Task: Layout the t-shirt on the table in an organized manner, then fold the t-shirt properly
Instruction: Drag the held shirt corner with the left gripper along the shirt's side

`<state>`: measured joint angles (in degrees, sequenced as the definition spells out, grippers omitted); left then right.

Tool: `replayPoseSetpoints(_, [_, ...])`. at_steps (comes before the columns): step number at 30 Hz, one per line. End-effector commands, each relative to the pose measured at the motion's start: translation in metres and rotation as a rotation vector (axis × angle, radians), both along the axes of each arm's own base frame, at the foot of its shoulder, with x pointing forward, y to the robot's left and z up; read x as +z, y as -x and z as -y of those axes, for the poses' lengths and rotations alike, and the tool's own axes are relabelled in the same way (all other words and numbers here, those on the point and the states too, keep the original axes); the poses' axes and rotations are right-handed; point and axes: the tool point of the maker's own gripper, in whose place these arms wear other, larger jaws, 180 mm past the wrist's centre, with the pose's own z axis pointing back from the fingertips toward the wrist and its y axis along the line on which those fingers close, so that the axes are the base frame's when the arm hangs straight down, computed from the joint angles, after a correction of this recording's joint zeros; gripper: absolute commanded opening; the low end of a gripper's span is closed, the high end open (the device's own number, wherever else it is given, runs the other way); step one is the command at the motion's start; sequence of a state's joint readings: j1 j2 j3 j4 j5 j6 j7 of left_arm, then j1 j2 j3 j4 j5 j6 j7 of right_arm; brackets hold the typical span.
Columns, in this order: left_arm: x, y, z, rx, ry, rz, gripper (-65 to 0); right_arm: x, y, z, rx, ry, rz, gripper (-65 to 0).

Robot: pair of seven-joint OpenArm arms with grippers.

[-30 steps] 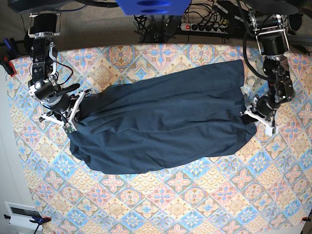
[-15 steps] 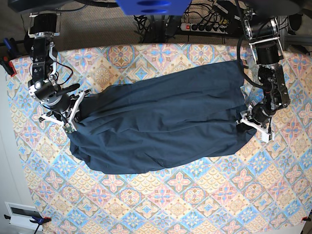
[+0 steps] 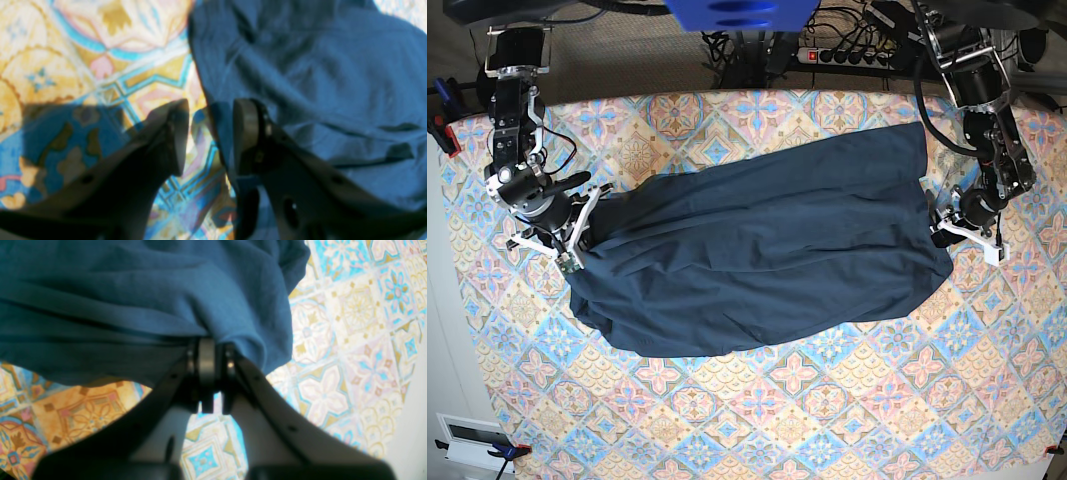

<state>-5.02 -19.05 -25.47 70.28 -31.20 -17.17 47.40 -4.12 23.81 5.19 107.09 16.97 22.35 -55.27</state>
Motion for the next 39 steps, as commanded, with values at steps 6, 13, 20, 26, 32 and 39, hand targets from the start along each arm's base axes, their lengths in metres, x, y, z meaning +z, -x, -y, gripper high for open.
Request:
replayPoseSetpoints(6, [0.003,-0.013,0.022,-0.065,-0.01,0.004,-47.6,0.014,-0.008,0.003,0.004,0.001,0.049,-65.0])
replayPoseSetpoints(13, [0.024,-0.042,0.021,-0.054,0.002,0.059,-64.6,0.016,-0.008,0.002,0.006,0.001,0.053,-65.0])
replayPoseSetpoints(20, [0.096,-0.093,-0.01,0.02,-0.007,0.238,-65.0,0.016,-0.008,0.001,0.008,0.002,0.056,-65.0])
replayPoseSetpoints(26, [0.154,-0.144,-0.043,0.103,-0.058,0.37,-64.8,0.021,-0.008,-0.001,0.017,0.001,0.069,-65.0])
replayPoseSetpoints(32, [0.161,-0.184,-0.061,0.207,-0.057,0.45,-64.7,0.028,-0.009,-0.007,0.034,0.002,0.09,-65.0])
replayPoseSetpoints(39, [0.162,-0.213,-0.052,0.188,-0.107,0.44,-50.9,0.032,-0.009,-0.01,0.042,0.003,0.101,-65.0])
